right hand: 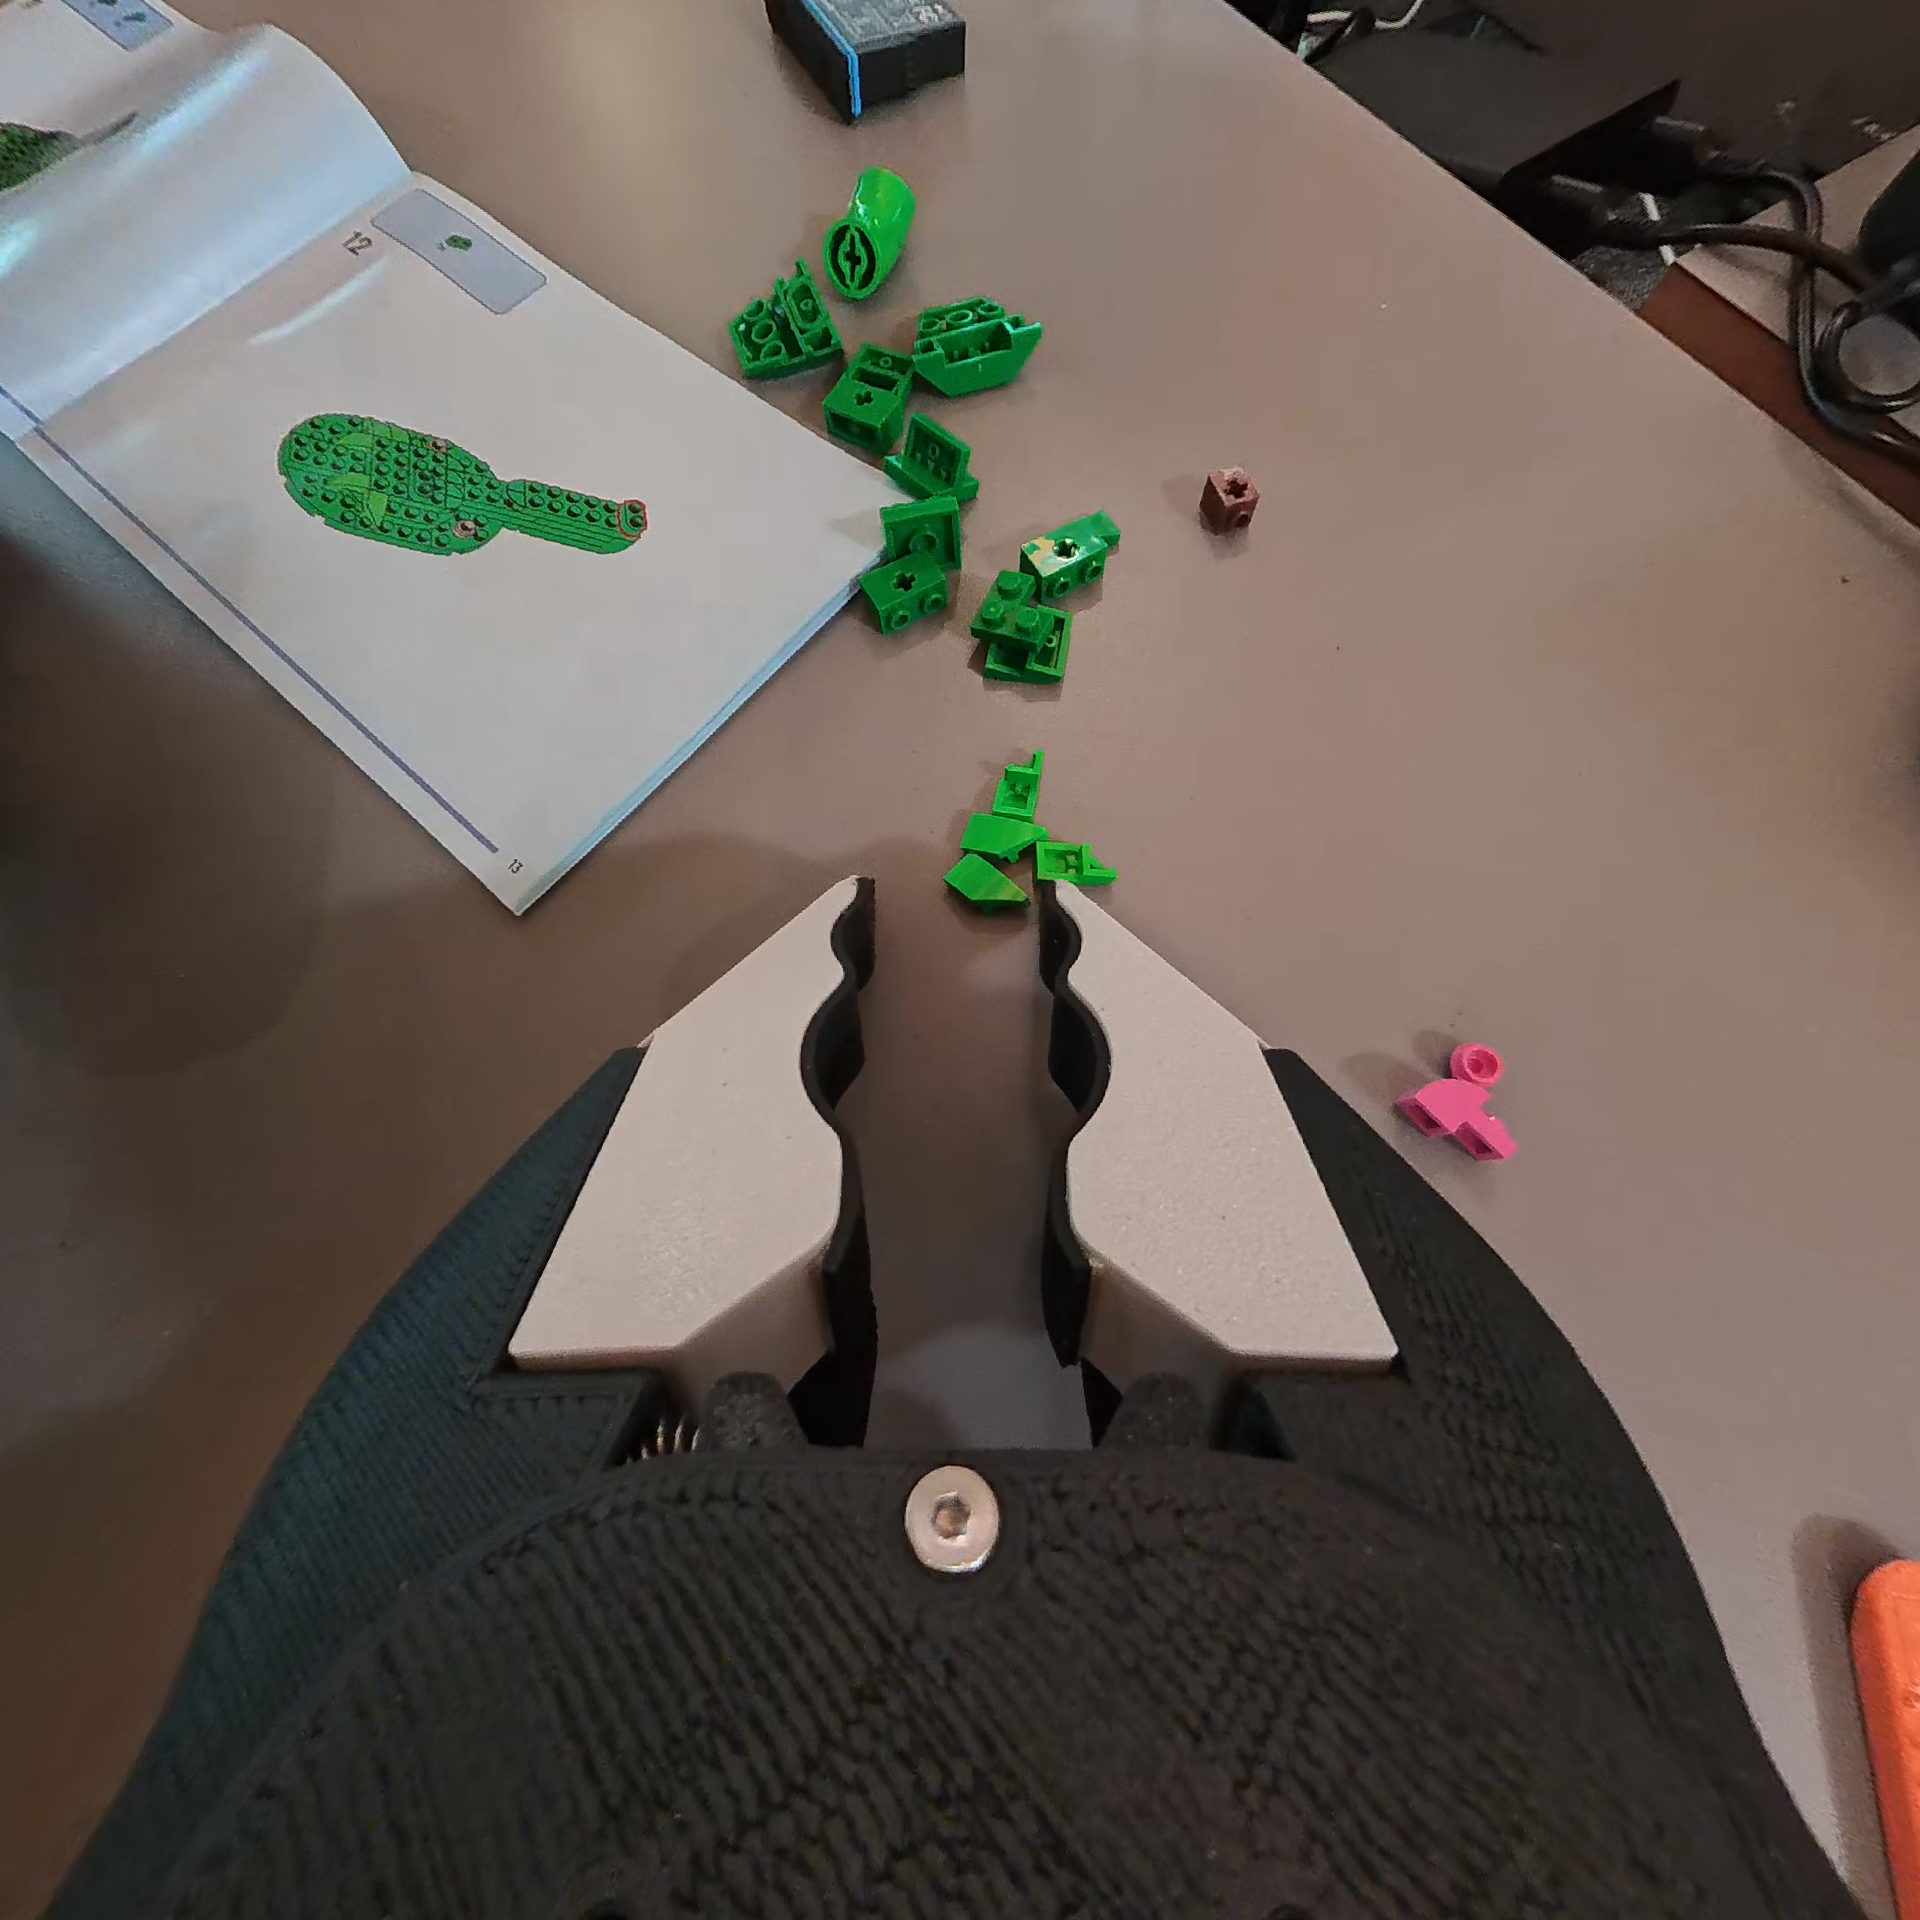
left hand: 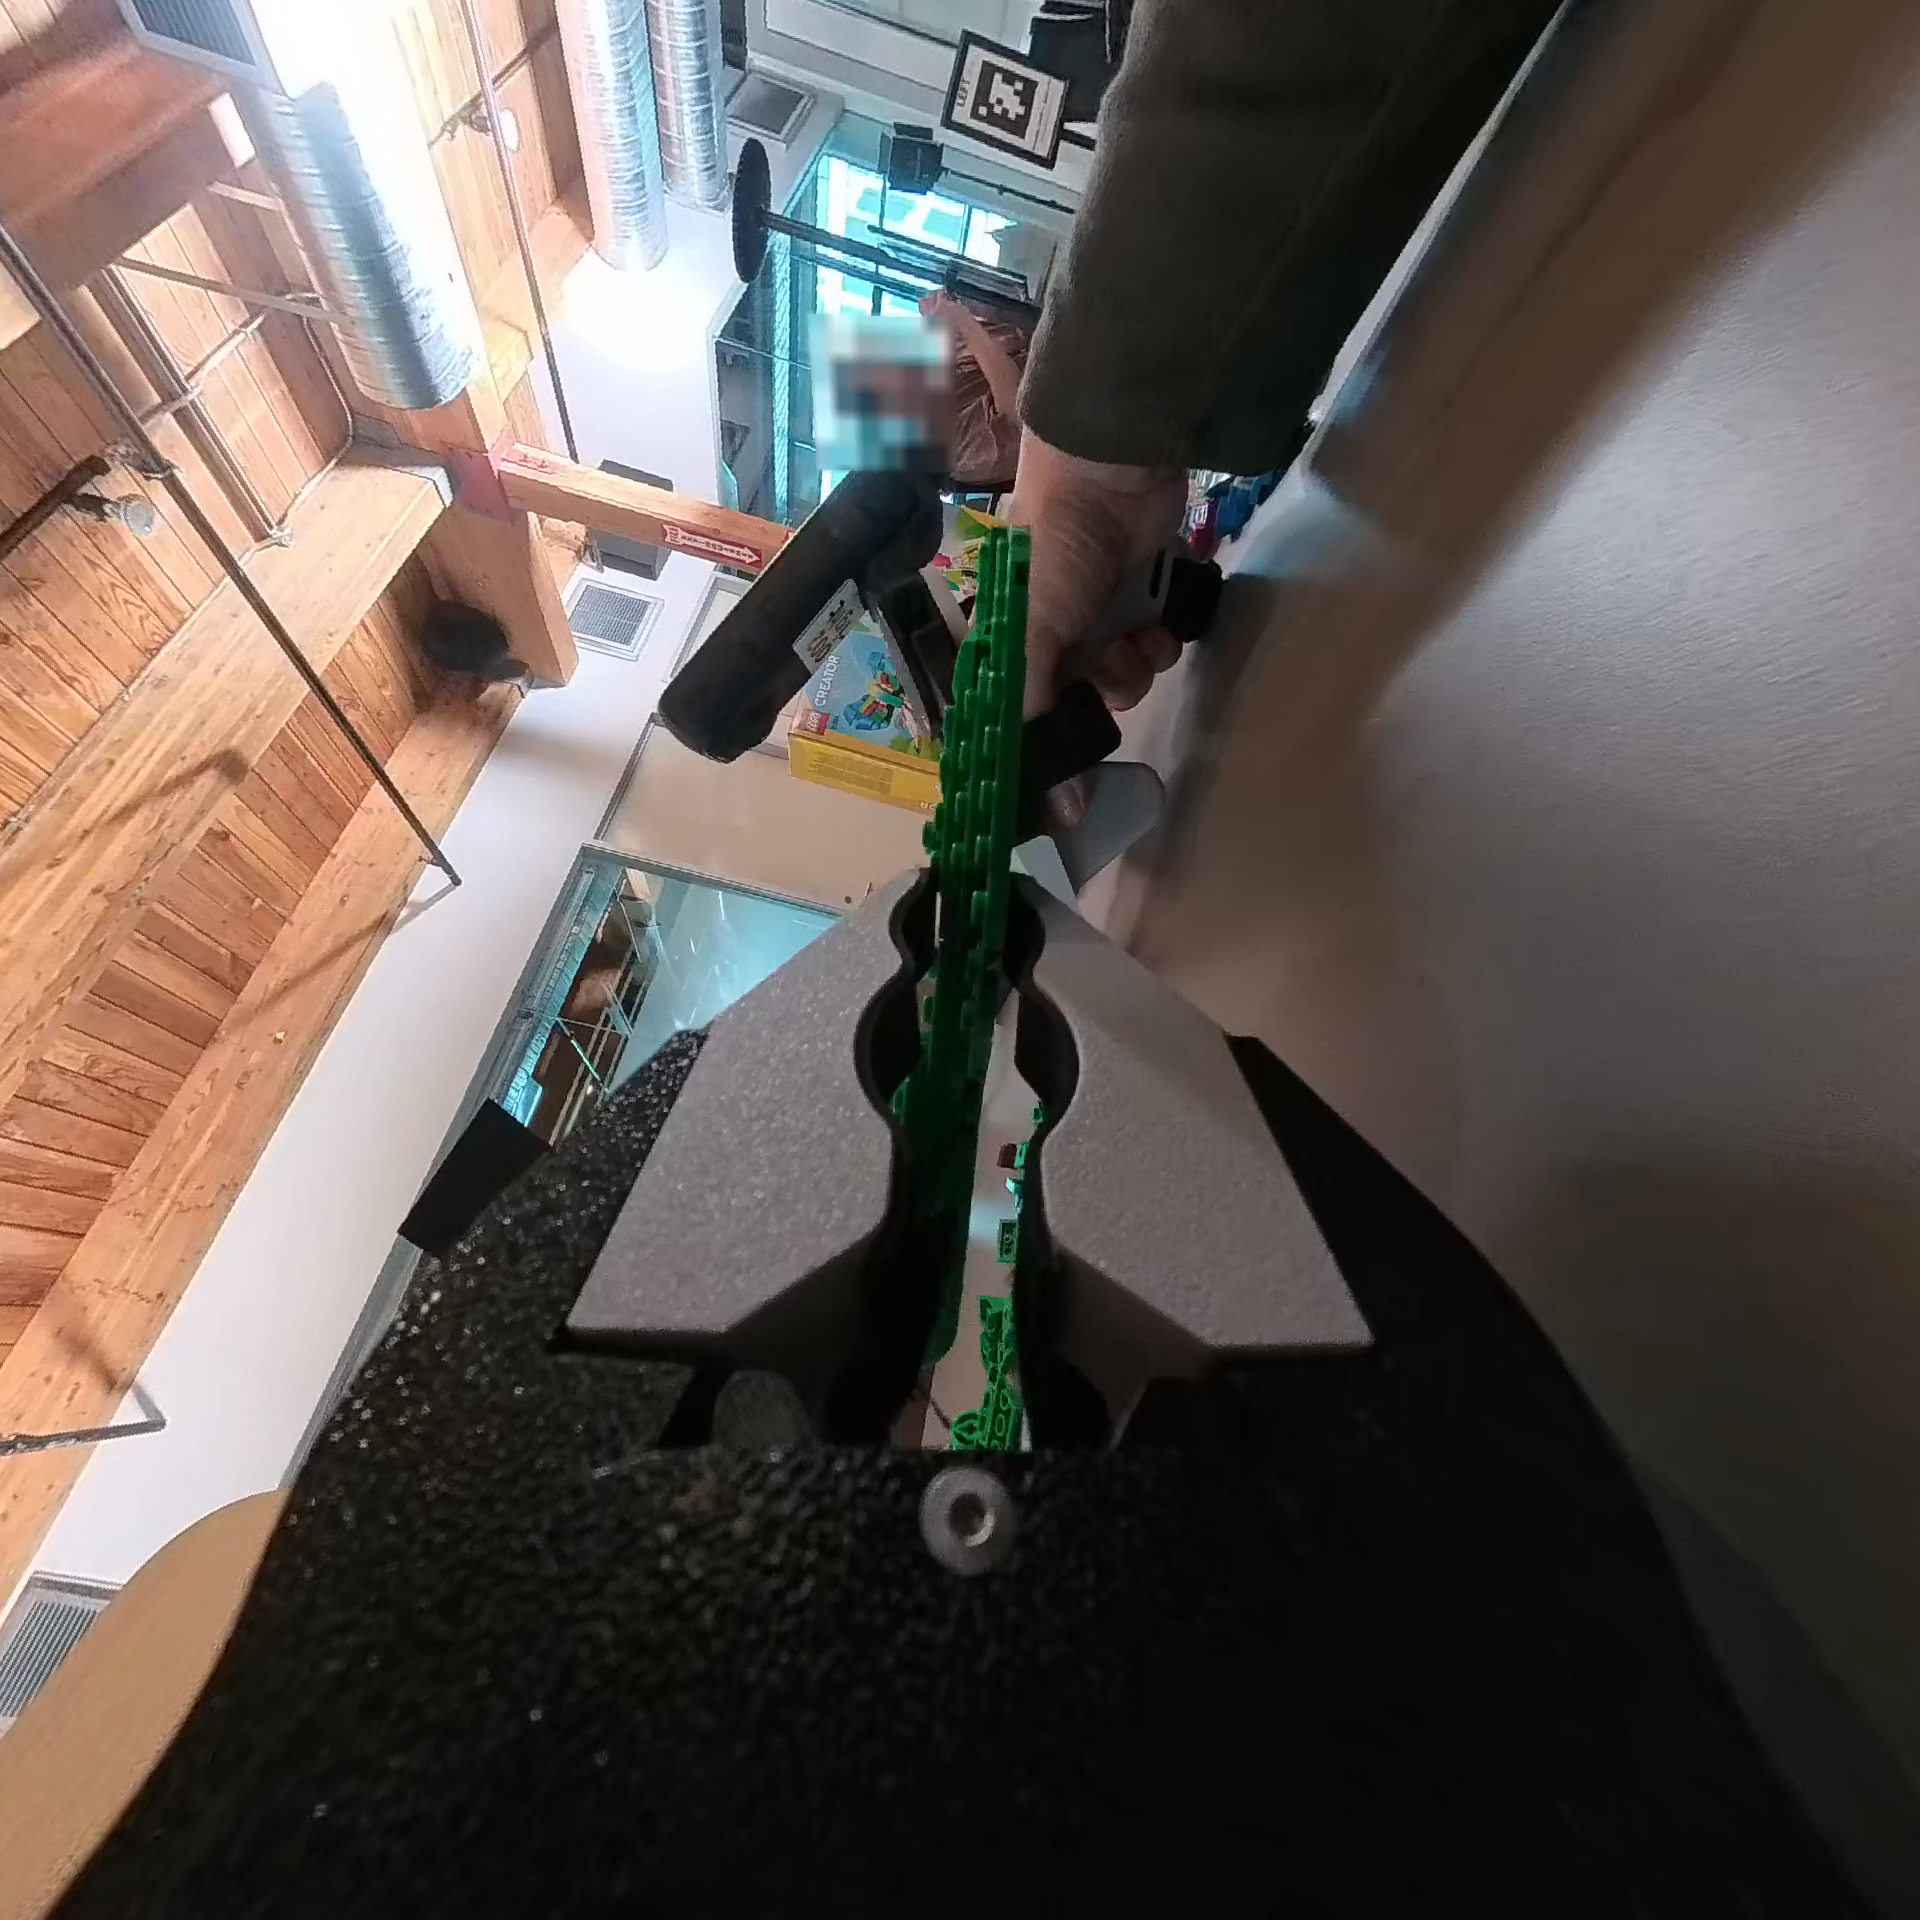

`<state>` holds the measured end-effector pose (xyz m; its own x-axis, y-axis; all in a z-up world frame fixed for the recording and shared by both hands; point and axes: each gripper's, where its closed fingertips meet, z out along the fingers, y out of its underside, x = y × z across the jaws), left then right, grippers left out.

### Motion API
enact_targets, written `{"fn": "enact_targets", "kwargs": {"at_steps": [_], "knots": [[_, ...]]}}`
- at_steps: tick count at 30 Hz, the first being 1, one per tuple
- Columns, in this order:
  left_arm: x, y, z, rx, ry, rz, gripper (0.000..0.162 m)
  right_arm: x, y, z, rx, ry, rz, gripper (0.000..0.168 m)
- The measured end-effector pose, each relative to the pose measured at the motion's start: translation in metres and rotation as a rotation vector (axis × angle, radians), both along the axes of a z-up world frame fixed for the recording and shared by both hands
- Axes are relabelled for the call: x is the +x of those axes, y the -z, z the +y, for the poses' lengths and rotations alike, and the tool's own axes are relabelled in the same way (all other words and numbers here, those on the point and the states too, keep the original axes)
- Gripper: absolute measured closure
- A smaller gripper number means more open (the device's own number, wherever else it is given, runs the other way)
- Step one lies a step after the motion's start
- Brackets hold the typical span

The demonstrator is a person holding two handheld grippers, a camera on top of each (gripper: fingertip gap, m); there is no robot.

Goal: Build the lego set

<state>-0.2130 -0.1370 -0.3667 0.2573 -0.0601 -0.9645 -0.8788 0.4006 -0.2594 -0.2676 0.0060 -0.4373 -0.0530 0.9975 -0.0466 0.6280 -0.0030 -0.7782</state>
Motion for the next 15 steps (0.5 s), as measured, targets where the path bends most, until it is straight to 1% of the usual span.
{"fn": "enact_targets", "kwargs": {"at_steps": [7, 12, 15], "knots": [[0.0, 0.0, 0.0, -0.001, 0.003, 0.003, 0.153, 0.0, 0.0, 0.0, 0.003, 0.001, -0.001, 0.138], [-0.001, 0.001, 0.001, -0.005, 0.003, 0.002, 0.153, 0.0, 0.0, -0.005, 0.002, -0.033, 0.0, 0.133], [-0.001, 0.001, 0.001, -0.006, 0.003, 0.001, 0.153, 0.001, 0.0, -0.01, 0.009, -0.067, -0.001, 0.138]]}}
